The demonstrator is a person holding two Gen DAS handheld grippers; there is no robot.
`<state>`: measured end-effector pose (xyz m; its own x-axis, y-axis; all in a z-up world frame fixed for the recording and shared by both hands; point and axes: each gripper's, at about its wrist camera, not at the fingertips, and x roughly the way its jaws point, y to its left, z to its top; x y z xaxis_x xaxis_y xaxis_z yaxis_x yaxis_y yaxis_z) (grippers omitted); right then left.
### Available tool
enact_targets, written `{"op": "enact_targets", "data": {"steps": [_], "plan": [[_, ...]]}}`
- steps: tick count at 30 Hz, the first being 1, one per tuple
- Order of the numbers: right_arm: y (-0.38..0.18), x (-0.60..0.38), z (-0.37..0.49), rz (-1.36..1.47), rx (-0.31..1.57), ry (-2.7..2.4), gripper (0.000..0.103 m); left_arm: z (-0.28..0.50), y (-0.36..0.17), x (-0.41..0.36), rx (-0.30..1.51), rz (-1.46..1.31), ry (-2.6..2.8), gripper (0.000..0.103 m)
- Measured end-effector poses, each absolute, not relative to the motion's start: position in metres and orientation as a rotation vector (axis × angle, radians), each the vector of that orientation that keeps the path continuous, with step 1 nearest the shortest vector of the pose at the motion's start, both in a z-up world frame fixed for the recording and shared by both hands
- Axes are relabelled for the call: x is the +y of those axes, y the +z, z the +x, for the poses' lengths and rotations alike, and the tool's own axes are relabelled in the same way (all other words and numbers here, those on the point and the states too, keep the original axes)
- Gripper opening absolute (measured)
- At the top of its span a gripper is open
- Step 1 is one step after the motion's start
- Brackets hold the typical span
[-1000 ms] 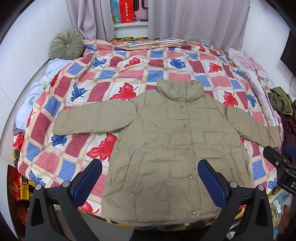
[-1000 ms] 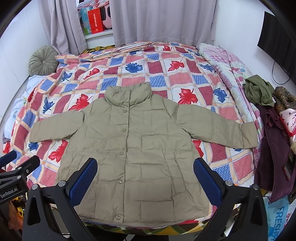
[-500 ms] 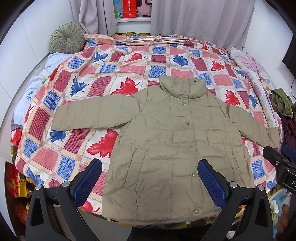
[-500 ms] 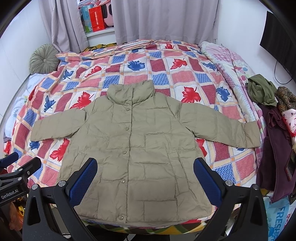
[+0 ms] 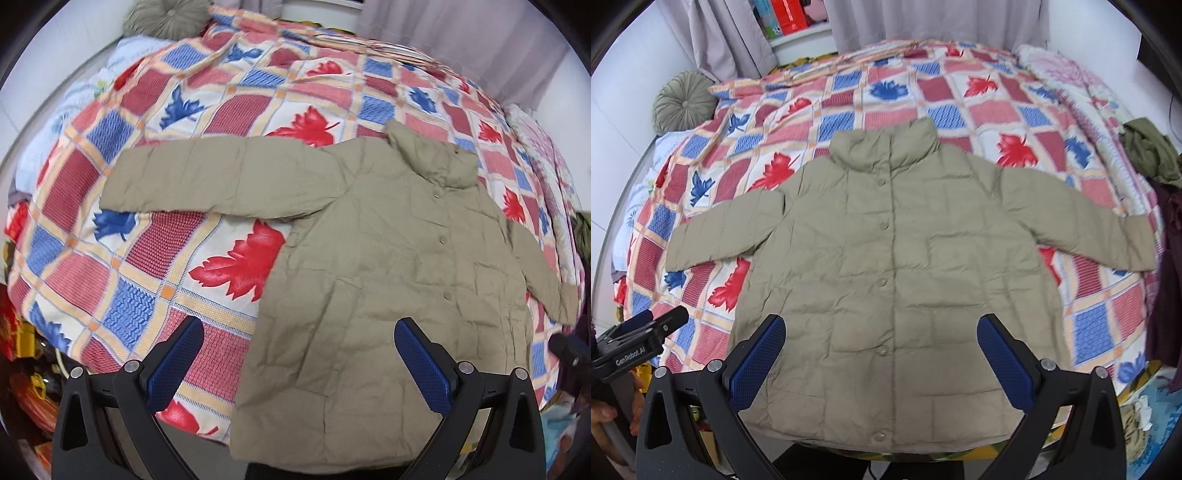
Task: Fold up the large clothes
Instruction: 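Grasp the sleeve nearest the left gripper and fold it across the jacket body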
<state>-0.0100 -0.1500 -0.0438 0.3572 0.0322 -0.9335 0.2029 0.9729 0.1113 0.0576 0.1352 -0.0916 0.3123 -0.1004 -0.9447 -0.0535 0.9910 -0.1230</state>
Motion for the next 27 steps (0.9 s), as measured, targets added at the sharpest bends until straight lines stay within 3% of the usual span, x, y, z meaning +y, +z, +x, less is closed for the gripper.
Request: {"op": "enact_targets", "data": {"steps": [8, 19, 27], "plan": [[-0.114, -0.115, 0.023, 0.199, 1.349, -0.084, 0.103, 0.123, -0.173, 0.23, 1.23, -0.489, 0.001, 0.103], [-0.173, -0.071, 0.075, 0.151, 1.34, -0.002, 0.103, 0.212, -0.275, 0.314, 1.156, -0.895, -0.036, 0.103], [-0.185, -0.055, 0.117, 0.171, 1.276, 0.041, 0.103, 0.256, -0.279, 0.339, 1.061, -0.9, 0.009, 0.103]]}}
